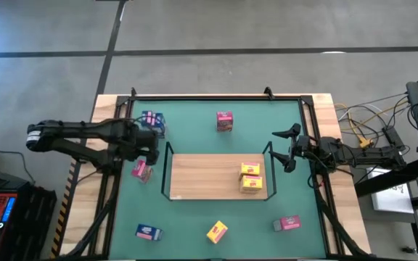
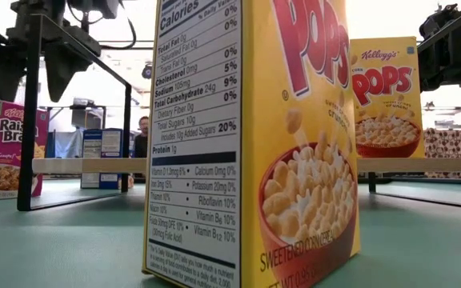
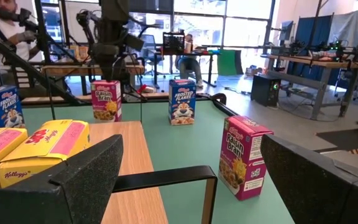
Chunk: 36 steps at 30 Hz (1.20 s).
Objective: Stack cereal on shelf
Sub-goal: Put the middle pink cereal box on the shelf
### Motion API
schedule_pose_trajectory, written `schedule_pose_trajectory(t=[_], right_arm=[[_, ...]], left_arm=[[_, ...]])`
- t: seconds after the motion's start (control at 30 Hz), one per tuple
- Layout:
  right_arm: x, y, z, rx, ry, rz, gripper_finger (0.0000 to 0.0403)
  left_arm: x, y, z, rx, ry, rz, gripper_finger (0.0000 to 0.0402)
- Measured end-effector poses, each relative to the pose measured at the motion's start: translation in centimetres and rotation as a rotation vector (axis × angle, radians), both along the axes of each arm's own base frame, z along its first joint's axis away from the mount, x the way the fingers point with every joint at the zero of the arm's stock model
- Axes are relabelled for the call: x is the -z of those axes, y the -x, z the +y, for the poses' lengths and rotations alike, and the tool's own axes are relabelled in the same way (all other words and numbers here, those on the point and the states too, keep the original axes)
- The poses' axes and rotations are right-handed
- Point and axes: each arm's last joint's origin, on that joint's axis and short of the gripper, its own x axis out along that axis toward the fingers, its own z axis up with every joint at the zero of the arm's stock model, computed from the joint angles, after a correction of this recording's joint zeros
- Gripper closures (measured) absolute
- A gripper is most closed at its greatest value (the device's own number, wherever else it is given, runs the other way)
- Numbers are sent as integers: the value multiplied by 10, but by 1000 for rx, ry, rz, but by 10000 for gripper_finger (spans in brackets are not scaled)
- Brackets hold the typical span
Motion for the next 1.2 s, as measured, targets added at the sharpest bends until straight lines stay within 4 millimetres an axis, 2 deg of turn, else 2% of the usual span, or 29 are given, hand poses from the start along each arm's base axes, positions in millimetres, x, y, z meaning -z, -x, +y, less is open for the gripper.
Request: schedule_pose_trajectory(t=[0.2, 0.57, 0.7, 1.07, 1.2], right_arm=[[0, 0, 0, 0, 0, 0, 33], [0, 0, 0, 0, 0, 0, 33], [0, 0, 0, 0, 0, 0, 33], [0, 0, 0, 0, 0, 0, 33], [0, 0, 0, 0, 0, 0, 33]], left_arm=[[4, 1, -13, 5, -4, 20, 2], [34, 3, -21, 14, -15, 9, 33], [36, 4, -21, 14, -15, 13, 67], [48, 5, -20, 31, -22, 14, 191], [46, 4, -20, 73, -46, -2, 231]])
